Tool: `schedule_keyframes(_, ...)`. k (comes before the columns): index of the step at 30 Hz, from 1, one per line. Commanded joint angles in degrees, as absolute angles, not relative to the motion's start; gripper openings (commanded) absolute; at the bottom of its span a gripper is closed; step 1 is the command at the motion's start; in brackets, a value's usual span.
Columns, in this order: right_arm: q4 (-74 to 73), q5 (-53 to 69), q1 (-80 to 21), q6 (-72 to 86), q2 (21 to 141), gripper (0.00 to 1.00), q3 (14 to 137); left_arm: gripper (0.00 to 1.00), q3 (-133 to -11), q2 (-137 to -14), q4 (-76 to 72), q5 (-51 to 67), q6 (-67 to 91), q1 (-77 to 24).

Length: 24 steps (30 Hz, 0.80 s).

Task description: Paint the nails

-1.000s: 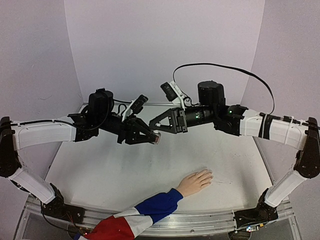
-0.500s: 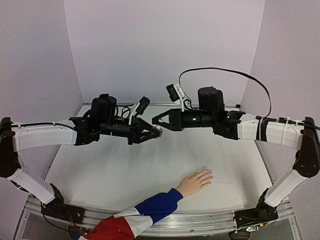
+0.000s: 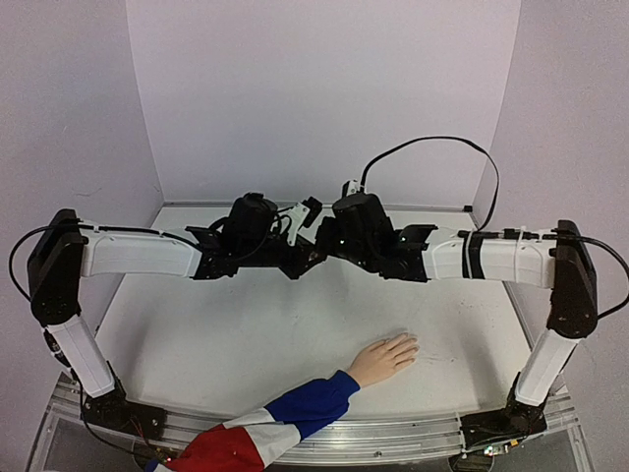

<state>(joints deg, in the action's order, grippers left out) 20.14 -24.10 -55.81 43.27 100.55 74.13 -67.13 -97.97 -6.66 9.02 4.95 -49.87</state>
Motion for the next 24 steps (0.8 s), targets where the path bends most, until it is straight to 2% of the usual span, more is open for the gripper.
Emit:
schedule_keyframes(1,15.03,-25.15,-63.07,47.04,100.00,0.00,77.64,0.00,-73.40,-99.53,-14.92,-4.15,5.42,-49.55)
schedule_keyframes(4,14.96,-26.17,-63.03,44.57,98.79,0.00,76.88,0.00,-71.21,-98.33,-15.03,-3.04,5.60,-49.79)
schedule_keyframes(8,15.03,-22.41,-62.41,37.80,95.30,0.25,74.78,0.00,-66.25,-94.64,-15.03,-0.28,4.58,-49.83)
schedule_keyframes(10,14.94,-17.89,-61.07,34.50,92.63,0.34,73.40,0.00,-63.59,-92.20,-15.04,3.94,3.37,-49.84)
schedule_keyframes(11,14.91,-14.49,-60.15,33.48,91.15,0.36,72.26,0.00,-62.12,-91.04,-15.07,5.61,2.74,-49.83)
schedule_keyframes(14,14.88,-2.66,-57.10,29.86,85.57,0.57,68.78,0.00,-58.54,-87.66,-15.41,11.17,0.16,-49.83)
schedule_keyframes(17,14.81,9.11,-53.91,26.74,79.58,0.73,65.51,0.00,-55.56,-83.93,-16.15,20.84,-4.77,-49.76)
schedule_keyframes(21,14.59,26.27,-50.26,21.94,76.56,0.77,64.46,0.00,-52.52,-78.98,-16.95,34.44,-8.15,-49.80)
schedule_keyframes(24,14.46,34.90,-50.19,17.09,76.24,0.76,65.01,0.00,-51.81,-76.59,-16.89,41.09,-8.67,-49.76)
